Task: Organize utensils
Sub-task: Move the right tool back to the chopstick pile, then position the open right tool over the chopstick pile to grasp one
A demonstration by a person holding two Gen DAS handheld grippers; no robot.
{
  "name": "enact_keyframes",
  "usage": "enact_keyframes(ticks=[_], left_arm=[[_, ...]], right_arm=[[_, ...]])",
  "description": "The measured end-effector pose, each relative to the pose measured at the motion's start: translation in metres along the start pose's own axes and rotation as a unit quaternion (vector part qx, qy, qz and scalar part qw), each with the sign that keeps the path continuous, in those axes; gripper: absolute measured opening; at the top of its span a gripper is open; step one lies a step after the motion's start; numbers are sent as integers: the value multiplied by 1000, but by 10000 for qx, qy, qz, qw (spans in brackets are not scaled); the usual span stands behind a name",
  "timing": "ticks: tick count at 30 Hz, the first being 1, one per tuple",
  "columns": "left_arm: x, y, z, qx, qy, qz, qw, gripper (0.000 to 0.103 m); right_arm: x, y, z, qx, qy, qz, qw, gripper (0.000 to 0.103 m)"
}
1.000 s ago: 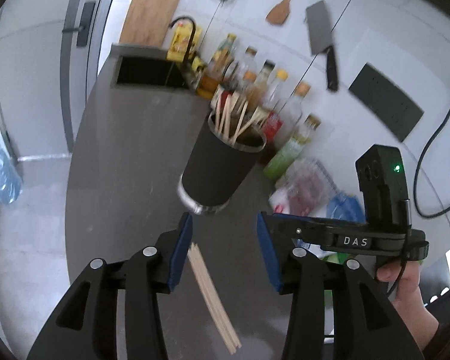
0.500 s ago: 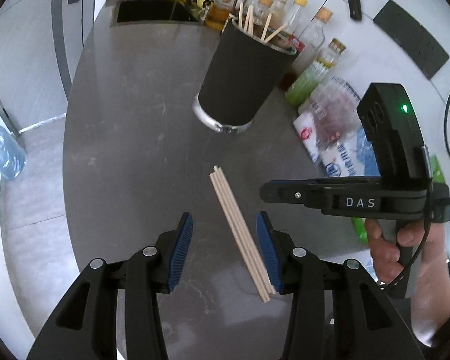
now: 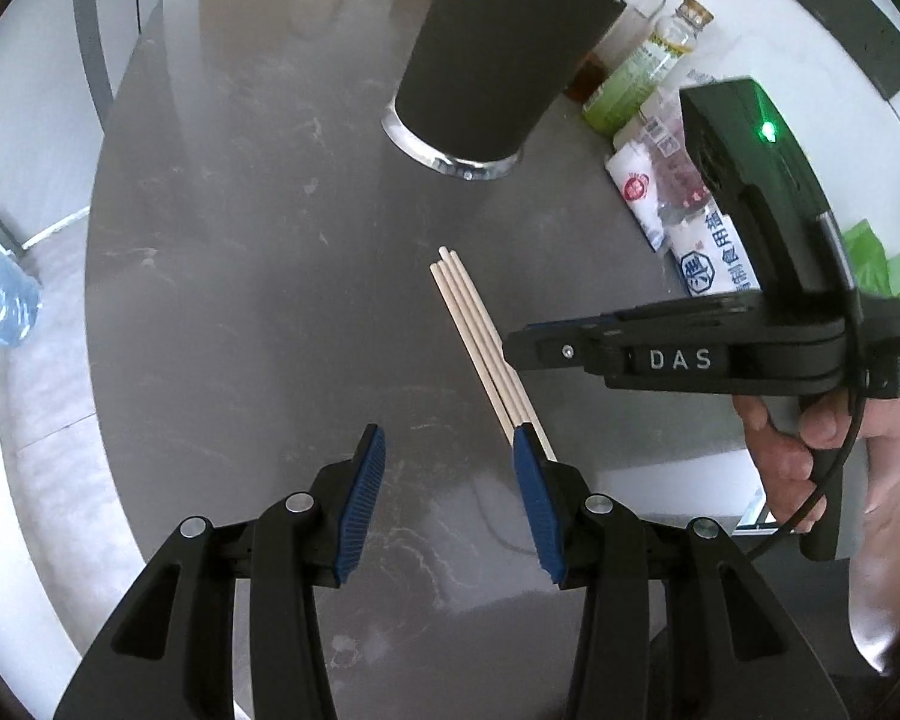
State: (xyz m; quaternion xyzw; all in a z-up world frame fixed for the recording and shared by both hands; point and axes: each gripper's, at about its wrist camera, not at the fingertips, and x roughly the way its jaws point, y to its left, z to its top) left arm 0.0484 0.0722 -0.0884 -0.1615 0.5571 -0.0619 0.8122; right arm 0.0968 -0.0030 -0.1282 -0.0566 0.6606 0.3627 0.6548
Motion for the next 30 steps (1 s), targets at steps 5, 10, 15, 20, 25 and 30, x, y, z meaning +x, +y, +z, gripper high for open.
enact_keyframes(ticks=[5, 10, 15, 20, 25, 30], left_arm=[[6, 3, 2, -6, 18, -76, 10000, 43], [9, 6, 7, -18, 50, -85, 9999, 43], [10, 6, 8, -44, 32, -125, 9999, 43], [9, 2, 6, 1, 77, -124, 9999, 43], [15, -5, 6, 46, 114, 43, 9999, 43], [22, -12, 5, 75, 223, 199, 9995, 43]], right_arm=[[6, 4, 3, -91, 89, -251, 9996, 10], [10, 6, 4, -192, 134, -453, 9987, 10], [10, 8, 9, -306, 163, -612, 9975, 9], [13, 14, 13, -288, 219, -778, 9963, 9], [16, 22, 17, -269, 359, -869, 9952, 9], [18, 20, 24, -141, 569, -888, 9943, 9]])
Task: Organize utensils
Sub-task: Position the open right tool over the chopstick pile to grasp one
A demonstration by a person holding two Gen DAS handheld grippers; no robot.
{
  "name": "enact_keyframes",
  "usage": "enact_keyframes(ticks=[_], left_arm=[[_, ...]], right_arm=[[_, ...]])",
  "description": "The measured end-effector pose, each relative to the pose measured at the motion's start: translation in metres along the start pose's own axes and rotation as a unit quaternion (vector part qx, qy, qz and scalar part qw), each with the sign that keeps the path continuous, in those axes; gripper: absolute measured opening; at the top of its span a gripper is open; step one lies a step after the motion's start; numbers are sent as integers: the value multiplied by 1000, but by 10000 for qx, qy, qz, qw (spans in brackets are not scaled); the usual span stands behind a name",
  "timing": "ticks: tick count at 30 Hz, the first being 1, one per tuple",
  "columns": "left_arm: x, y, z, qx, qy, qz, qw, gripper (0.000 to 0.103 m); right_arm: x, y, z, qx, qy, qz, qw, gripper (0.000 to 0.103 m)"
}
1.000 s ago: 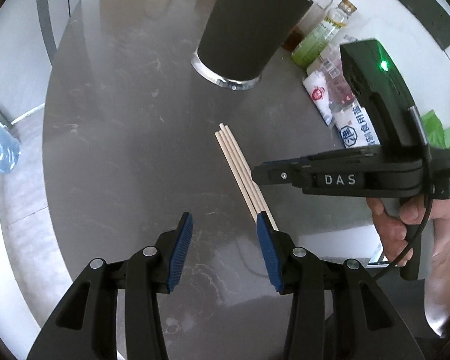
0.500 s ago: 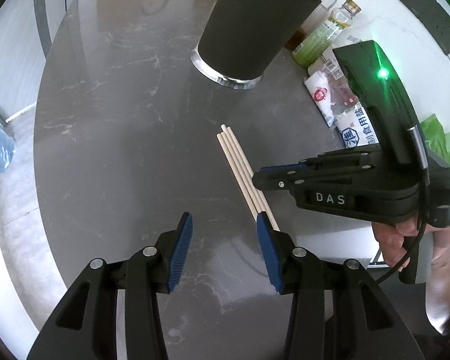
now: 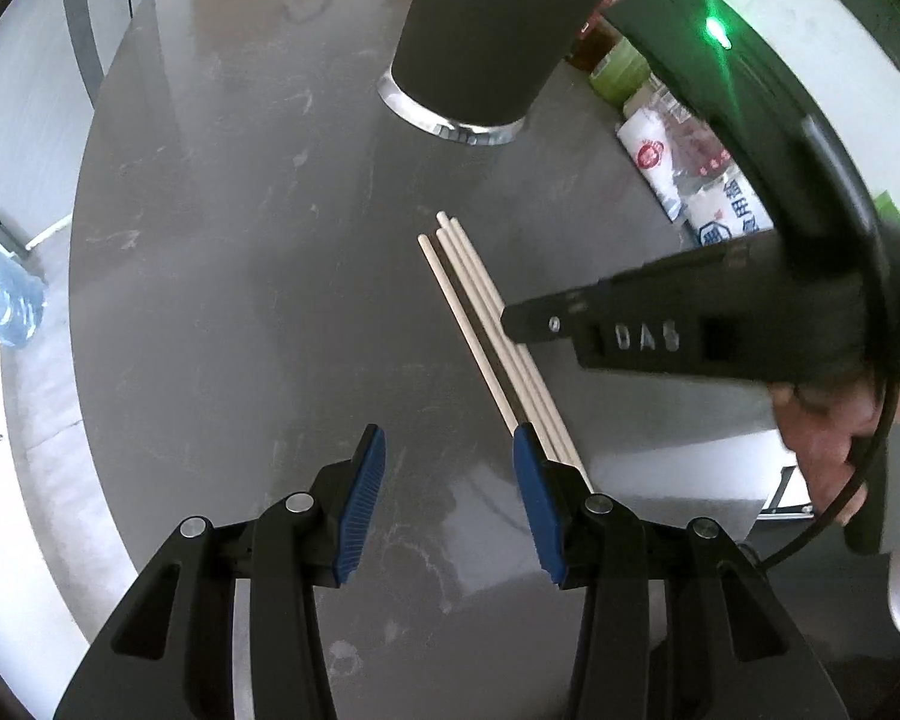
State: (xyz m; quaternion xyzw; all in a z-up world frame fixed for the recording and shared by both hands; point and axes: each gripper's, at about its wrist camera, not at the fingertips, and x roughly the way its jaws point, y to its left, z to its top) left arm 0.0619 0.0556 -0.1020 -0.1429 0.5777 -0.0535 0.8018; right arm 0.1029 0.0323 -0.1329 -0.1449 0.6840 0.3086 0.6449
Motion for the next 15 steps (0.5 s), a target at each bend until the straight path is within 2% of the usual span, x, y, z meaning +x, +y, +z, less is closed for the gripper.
enact_keyframes(ticks=[7, 15], left_arm=[[3, 3, -6, -229, -14, -27, 9997, 43], [3, 6, -13, -339, -14, -66, 9994, 43]], right_arm=[[6, -5, 11, 52, 178, 179, 9997, 8], [7, 2, 18, -39, 333, -124, 9994, 8]])
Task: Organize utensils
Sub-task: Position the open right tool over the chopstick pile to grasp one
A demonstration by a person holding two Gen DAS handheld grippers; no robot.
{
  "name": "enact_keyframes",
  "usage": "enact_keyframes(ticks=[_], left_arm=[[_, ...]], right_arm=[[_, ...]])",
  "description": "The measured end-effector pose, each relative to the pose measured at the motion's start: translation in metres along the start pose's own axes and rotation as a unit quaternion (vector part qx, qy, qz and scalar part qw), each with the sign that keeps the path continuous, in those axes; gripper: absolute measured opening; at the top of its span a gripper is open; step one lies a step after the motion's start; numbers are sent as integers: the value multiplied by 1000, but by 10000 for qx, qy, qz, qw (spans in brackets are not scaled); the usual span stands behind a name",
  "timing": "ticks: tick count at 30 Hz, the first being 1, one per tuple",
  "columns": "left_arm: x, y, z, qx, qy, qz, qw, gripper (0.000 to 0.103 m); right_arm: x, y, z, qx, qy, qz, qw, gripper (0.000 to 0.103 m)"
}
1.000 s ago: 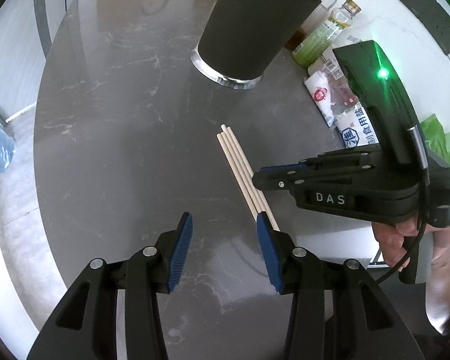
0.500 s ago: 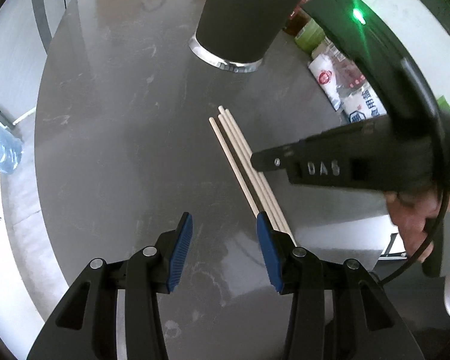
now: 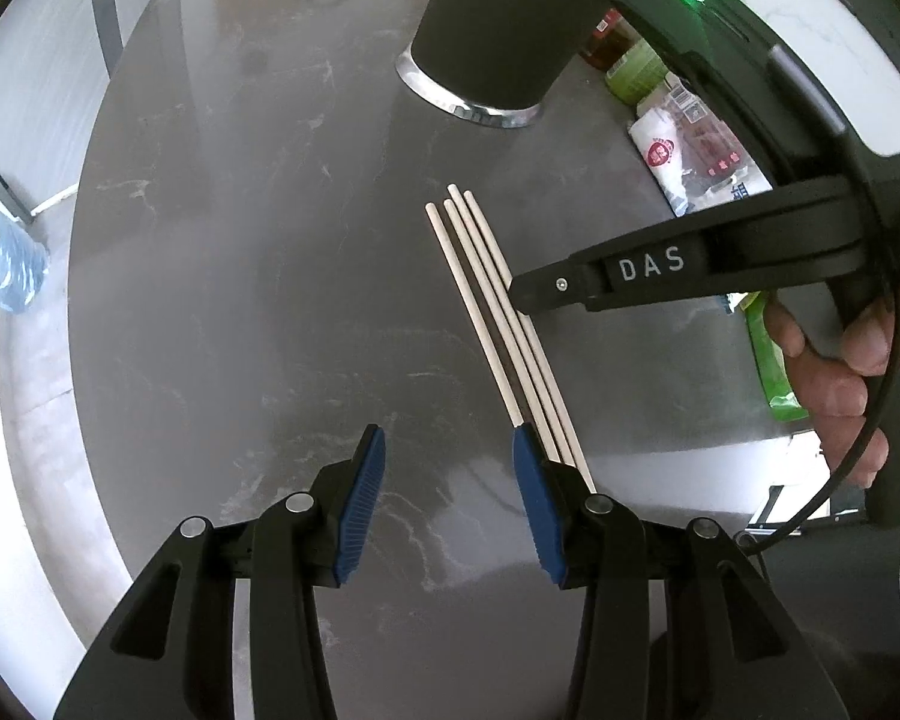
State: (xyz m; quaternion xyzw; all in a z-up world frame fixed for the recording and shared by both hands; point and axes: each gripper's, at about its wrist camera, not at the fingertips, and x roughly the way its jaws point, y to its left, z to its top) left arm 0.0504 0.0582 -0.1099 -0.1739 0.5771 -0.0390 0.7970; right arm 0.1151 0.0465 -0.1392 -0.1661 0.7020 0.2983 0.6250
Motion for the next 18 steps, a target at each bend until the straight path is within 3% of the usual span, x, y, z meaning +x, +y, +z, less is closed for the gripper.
enact_keyframes(ticks=[5, 13, 18], left_arm=[[-2, 3, -2, -76, -45, -52, 9999, 43], [-2, 3, -3, -19, -39, -125, 9999, 43], [-2, 7, -4, -119, -50, -161, 9998, 43]], right_arm=[[4, 6, 6, -21, 80, -77, 9999, 8], [7, 30, 17, 0, 233, -774, 9967, 6], [10, 38, 22, 45, 325, -902, 9954, 5]])
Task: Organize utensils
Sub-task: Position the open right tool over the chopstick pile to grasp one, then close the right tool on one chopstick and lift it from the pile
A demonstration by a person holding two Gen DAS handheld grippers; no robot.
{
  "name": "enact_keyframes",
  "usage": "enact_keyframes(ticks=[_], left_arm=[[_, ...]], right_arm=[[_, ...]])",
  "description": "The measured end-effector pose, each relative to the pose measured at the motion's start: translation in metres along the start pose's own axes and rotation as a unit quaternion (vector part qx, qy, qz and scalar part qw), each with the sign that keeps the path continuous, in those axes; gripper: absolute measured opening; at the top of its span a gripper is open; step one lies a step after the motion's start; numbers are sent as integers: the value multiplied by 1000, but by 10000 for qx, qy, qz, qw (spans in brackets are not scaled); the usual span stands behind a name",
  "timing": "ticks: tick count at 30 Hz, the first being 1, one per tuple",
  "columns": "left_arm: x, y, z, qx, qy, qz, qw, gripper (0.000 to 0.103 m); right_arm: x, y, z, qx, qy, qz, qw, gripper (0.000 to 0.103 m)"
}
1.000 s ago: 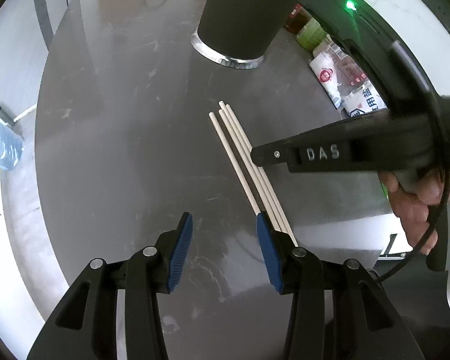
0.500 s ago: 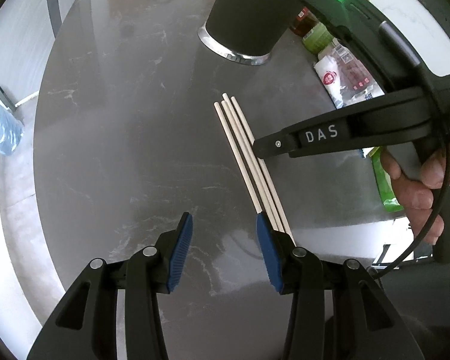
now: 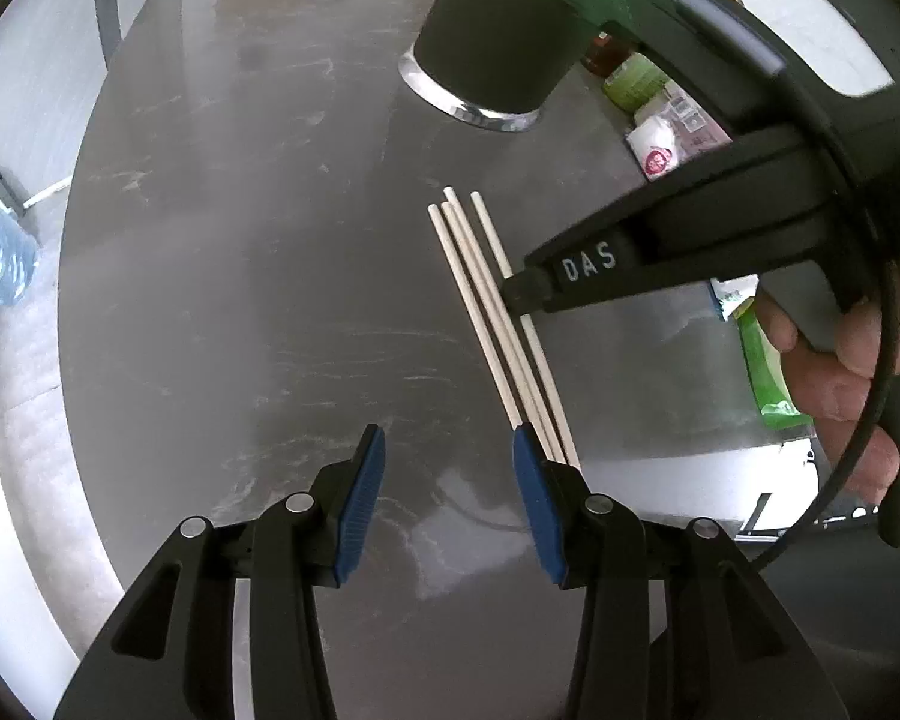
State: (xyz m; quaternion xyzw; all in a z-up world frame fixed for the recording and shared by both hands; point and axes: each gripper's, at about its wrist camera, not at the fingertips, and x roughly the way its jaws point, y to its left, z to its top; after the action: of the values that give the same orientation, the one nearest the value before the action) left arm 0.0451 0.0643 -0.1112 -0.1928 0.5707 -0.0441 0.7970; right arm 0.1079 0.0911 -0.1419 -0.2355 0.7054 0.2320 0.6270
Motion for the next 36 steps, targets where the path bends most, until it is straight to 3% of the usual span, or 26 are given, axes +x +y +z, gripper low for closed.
enact_keyframes(ticks=[2, 8, 21, 26, 36], left_arm=[[1, 1, 0, -19, 10, 10, 10000, 43], [-1, -1, 4, -135, 84, 17, 9999, 43], [19, -7, 51, -770, 777, 324, 9935, 43], [34, -11, 64, -1152, 1073, 581, 9858, 43], [46, -21, 69, -1265, 1155, 1263, 9771, 41]], right_arm=[[0, 7, 3, -101, 11, -67, 9999, 5], [2, -10, 2, 62, -3, 322, 9995, 5], [-25, -62, -48, 412, -559, 1731, 9824, 5], [-24, -83, -53, 513, -672, 2208, 9716, 5], [-18, -111, -64, 371, -736, 2504, 9646, 5]])
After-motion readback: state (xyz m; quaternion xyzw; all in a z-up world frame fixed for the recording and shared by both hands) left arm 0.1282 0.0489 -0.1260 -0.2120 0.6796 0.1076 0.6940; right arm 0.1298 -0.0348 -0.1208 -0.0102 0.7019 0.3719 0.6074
